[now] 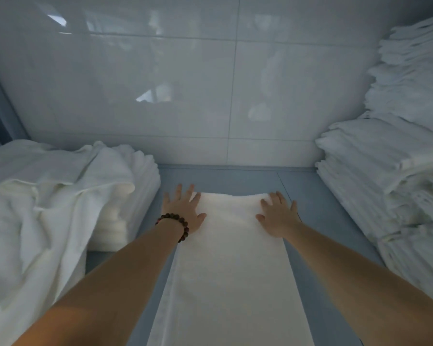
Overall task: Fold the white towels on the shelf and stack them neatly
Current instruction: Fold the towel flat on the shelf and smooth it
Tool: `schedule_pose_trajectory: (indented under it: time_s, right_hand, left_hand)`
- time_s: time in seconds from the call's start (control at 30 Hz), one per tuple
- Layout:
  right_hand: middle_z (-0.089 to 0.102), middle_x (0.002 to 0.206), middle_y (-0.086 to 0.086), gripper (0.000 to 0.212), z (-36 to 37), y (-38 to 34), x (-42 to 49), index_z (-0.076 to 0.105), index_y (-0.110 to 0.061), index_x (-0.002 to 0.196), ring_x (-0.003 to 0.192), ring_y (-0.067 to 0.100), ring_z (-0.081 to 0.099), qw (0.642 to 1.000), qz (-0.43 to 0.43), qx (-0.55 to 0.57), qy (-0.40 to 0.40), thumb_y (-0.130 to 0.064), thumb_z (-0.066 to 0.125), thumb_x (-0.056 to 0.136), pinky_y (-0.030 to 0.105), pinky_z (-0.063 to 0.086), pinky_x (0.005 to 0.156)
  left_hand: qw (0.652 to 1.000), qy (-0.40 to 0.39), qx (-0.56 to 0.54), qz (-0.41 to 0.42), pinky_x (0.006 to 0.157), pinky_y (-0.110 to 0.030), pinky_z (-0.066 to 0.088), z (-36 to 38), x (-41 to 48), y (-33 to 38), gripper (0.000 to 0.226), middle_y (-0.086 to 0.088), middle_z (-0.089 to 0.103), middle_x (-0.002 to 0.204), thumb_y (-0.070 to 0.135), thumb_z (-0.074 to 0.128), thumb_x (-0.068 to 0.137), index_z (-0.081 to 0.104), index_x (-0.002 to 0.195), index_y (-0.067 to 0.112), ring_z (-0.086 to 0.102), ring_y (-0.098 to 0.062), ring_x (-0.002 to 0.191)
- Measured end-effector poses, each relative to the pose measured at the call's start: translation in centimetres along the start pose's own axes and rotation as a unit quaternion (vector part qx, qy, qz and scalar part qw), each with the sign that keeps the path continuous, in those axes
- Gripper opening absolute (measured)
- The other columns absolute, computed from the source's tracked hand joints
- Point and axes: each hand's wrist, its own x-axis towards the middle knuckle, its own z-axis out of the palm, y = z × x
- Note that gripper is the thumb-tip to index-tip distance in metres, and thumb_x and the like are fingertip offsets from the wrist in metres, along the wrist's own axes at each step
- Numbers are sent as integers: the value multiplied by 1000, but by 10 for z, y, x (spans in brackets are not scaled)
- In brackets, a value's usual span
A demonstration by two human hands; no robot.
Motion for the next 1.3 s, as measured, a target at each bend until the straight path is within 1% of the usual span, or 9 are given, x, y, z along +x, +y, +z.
schedule_pose_trajectory:
  time_s: [0.07, 0.13, 0.37, 0.5, 0.6, 0.73, 0.8, 0.9, 1.3]
  right_hand:
    - [-18, 157, 7, 62, 0, -2, -6, 5, -20, 150, 144, 26, -20, 1000, -6, -6, -12, -50, 20, 98, 57, -2, 115]
    - [-22, 156, 8, 63, -2, -5, -18, 2, -20, 150, 143, 26, -23, 1000, -20, -1, -12, -51, 18, 98, 57, -3, 116]
    - [-20, 157, 5, 59, -1, -35, -102, 3, -22, 151, 144, 24, -21, 996, -69, 48, -30, -47, 16, 99, 55, -3, 116]
    - [-17, 158, 4, 57, 8, -48, -150, 4, -25, 151, 144, 25, -21, 994, -68, 73, -48, -46, 18, 100, 56, -3, 114]
    - [-14, 159, 3, 57, 20, -53, -176, 4, -27, 150, 144, 25, -19, 993, -59, 83, -54, -47, 18, 99, 57, -4, 114]
    - [-16, 158, 3, 62, 40, -58, -193, -5, -29, 150, 144, 25, -19, 992, -32, 94, -74, -55, 13, 97, 56, -7, 115]
    - [-20, 157, 2, 65, 48, -59, -194, -12, -28, 149, 144, 24, -21, 994, -29, 89, -61, -58, 10, 95, 56, -7, 115]
    - [-22, 156, 1, 66, 54, -58, -184, -16, -27, 147, 143, 23, -22, 996, -25, 78, -29, -59, 5, 94, 57, -7, 115]
    - [-13, 159, -3, 69, 55, -37, -57, -6, -32, 149, 146, 19, -13, 997, -55, 57, 21, -65, 5, 90, 56, -5, 115]
  left_hand:
    - [1000, 11, -11, 11, 114, -55, -3, 1, -5, -3, 68, 4, -17, 157, 62, 18, 91, 2, 149, 30, -16, -27, 143]
    - [999, 12, -27, 23, 114, -55, -4, 1, -17, -2, 68, 4, -16, 157, 62, 16, 91, 1, 149, 31, -17, -26, 143]
    - [989, -31, -134, 58, 115, -45, -7, -2, -102, 36, 68, 4, -11, 158, 58, 19, 92, 0, 149, 27, -13, -20, 144]
    - [985, -60, -146, 75, 114, -41, -11, 5, -154, 50, 69, 2, -14, 157, 59, 20, 92, -3, 149, 29, -16, -19, 143]
    - [984, -64, -140, 88, 115, -42, -10, 13, -182, 59, 67, -1, -15, 157, 57, 17, 93, -5, 149, 27, -17, -21, 143]
    - [984, -67, -138, 90, 115, -43, -12, 26, -200, 69, 66, -2, -16, 157, 59, 9, 91, -10, 147, 30, -20, -24, 142]
    - [988, -44, -123, 87, 115, -44, -12, 33, -200, 68, 66, -1, -16, 157, 61, 0, 89, -14, 146, 32, -21, -23, 142]
    - [989, -9, -120, 81, 116, -45, -8, 38, -190, 68, 66, 1, -11, 158, 61, -6, 87, -12, 147, 34, -18, -22, 143]
    - [990, 8, -131, 61, 117, -46, -4, 45, -80, 66, 67, 2, -7, 158, 62, -1, 88, -5, 148, 34, -11, -21, 144]
